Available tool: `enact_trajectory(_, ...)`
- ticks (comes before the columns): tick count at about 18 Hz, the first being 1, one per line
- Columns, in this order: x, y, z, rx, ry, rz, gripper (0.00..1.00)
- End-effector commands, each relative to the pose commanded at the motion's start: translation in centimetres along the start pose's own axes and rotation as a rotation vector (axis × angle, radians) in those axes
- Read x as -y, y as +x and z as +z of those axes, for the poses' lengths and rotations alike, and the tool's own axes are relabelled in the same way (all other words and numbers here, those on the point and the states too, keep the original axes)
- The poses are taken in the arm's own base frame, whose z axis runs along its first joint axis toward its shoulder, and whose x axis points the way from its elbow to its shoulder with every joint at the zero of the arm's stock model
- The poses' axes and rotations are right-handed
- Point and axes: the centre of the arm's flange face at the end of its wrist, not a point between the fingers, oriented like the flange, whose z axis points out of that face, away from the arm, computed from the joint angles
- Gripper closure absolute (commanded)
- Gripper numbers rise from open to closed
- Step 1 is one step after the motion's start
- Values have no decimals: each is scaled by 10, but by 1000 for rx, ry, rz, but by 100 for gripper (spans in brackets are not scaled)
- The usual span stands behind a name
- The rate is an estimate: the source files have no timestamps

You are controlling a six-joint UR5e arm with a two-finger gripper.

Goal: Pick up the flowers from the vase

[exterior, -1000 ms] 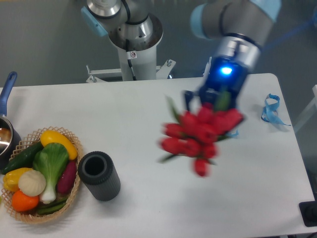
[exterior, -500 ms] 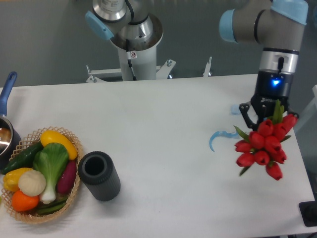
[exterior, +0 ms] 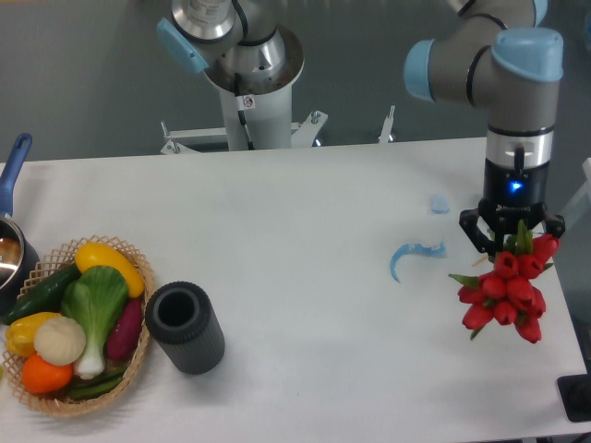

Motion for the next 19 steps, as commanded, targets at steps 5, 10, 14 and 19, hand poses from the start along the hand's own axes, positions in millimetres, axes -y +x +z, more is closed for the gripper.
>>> enact_trajectory(5, -7, -5, -3, -7, -128, -3, 95)
enact_trajectory(10, 10, 3, 7, 10, -198, 40, 95)
enact_trajectory(14, 9, 16, 36, -10, -316, 74, 95)
enact_trajectory(19, 7, 30, 50, -40, -382, 129, 95)
